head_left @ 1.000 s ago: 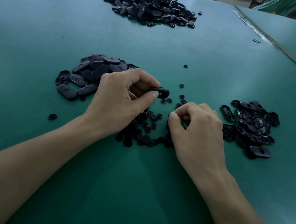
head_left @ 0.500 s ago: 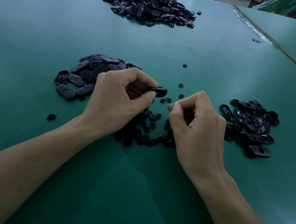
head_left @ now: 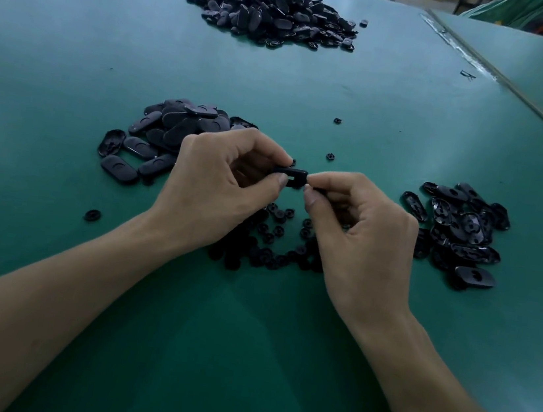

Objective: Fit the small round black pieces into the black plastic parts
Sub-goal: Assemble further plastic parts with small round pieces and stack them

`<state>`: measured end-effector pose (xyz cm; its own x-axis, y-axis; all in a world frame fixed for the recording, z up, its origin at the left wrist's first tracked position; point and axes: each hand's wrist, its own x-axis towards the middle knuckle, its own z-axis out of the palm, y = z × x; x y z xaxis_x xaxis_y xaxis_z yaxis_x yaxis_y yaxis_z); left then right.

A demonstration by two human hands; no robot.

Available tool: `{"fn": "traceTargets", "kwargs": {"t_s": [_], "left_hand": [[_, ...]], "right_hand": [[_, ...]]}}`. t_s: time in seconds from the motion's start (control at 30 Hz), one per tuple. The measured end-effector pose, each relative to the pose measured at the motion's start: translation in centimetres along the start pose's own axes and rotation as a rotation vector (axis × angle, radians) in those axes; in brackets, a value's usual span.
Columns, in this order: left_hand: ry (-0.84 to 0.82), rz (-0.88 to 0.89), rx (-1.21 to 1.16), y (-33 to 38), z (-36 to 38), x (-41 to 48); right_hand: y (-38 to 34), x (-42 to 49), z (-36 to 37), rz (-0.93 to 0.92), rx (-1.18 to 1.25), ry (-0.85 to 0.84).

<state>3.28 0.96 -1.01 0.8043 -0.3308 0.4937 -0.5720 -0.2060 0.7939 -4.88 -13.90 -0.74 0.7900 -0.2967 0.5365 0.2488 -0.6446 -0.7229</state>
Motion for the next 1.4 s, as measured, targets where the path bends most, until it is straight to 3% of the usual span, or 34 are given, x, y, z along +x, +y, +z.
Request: {"fn": "traceTargets", "kwargs": {"t_s": [0.4, 0.77, 1.4], "left_hand": [[0.01, -0.018, -0.011, 0.17, 0.01, 0.0], [-0.083, 0.062, -0.08, 0.39, 0.12, -0.23], [-0.109, 0.034, -0.114, 0.79, 0.04, -0.27]], "right_hand": [[0.16, -0.01, 0.07, -0.027, 0.011, 0.024], [-0.05, -0.03, 0.0, -0.065, -0.002, 0.016], [-0.19, 0.1, 0.1, 0.119, 0.157, -0.043]]}}
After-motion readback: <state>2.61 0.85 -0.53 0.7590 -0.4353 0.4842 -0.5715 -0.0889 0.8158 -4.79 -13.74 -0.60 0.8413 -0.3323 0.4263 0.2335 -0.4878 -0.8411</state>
